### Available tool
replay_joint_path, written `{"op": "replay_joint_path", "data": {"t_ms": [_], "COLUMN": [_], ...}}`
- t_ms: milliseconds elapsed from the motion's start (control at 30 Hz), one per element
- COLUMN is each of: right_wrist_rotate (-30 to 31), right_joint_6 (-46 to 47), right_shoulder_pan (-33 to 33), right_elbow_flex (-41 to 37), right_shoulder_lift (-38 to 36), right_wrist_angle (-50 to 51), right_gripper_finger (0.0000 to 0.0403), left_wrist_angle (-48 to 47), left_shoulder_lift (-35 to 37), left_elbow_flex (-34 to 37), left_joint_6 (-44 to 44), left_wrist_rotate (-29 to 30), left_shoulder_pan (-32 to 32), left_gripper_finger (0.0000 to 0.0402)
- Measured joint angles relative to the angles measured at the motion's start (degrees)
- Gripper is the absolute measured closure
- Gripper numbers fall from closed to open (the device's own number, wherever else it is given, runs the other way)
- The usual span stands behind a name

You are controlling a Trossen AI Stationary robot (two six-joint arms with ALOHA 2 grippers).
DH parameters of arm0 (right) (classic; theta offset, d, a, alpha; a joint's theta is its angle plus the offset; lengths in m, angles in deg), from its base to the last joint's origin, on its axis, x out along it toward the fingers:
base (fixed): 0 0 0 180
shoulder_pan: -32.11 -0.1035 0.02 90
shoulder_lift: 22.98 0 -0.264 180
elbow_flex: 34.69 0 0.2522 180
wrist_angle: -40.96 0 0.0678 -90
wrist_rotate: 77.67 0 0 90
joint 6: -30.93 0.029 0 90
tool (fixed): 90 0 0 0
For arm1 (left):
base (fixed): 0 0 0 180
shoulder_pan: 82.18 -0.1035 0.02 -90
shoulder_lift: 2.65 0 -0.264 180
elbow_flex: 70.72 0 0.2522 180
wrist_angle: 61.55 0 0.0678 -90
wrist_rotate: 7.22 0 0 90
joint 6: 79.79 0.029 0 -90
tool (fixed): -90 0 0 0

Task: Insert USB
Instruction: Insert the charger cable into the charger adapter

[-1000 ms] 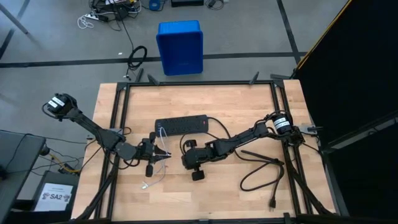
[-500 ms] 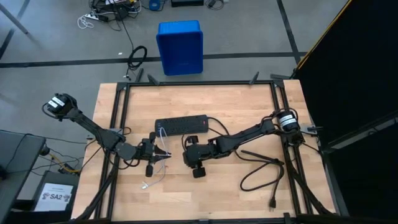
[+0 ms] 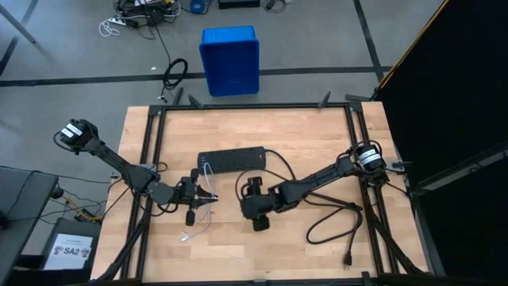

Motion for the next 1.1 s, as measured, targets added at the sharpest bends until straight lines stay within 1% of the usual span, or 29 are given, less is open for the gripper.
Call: {"op": "replay_joint_path", "data": {"t_ms": [67, 167, 233, 367, 433, 533, 600, 667, 833, 1000, 1100], "right_wrist_rotate": [3.3, 3.9, 3.8, 0.4, -1.5, -2.8, -2.7, -2.9, -2.4, -2.0, -0.6], "right_joint_6": [5.1, 12.3, 15.7, 18.4, 18.5, 18.2, 17.6, 16.7, 14.2, 13.3, 12.1], "right_shoulder_pan": [-0.2, 0.6, 1.2, 2.2, 2.5, 2.9, 3.2, 3.4, 3.5, 3.6, 3.1], "right_elbow_flex": [0.0, 0.0, -0.2, -0.1, 0.0, 0.0, 0.0, 0.0, 0.0, -0.1, -0.2], "right_shoulder_lift": [-0.1, 0.7, 1.7, 4.1, 5.4, 6.4, 6.9, 7.0, 7.0, 7.1, 7.3], "right_wrist_angle": [-0.3, 1.1, 4.0, 2.4, 2.1, 0.4, -0.7, -1.1, -1.7, -3.8, -9.8], "right_gripper_finger": [0.0191, 0.0185, 0.0179, 0.0165, 0.0159, 0.0158, 0.0169, 0.0192, 0.0290, 0.0292, 0.0292], "left_wrist_angle": [0.1, 0.2, 0.3, 0.1, 0.0, 0.0, 0.0, -0.1, -0.2, -0.1, -0.1], "left_shoulder_lift": [0.0, 0.0, 0.0, 0.0, 0.0, 0.0, 0.0, 0.0, 0.0, 0.0, 0.0], "left_elbow_flex": [0.0, 0.0, 0.0, 0.0, 0.0, 0.0, 0.0, 0.0, 0.0, 0.0, 0.0], "left_joint_6": [0.0, -0.1, -0.7, -1.1, -1.1, -1.1, -1.0, -1.0, -1.0, -0.9, -1.0], "left_wrist_rotate": [0.0, 0.0, 0.0, 0.0, 0.0, 0.0, 0.0, 0.0, 0.0, 0.0, -0.1], "left_shoulder_pan": [0.0, 0.0, 0.0, 0.0, 0.0, 0.0, 0.0, 0.0, 0.0, 0.0, 0.0], "left_gripper_finger": [0.0392, 0.0392, 0.0392, 0.0392, 0.0392, 0.0392, 0.0392, 0.0392, 0.0392, 0.0392, 0.0392]}}
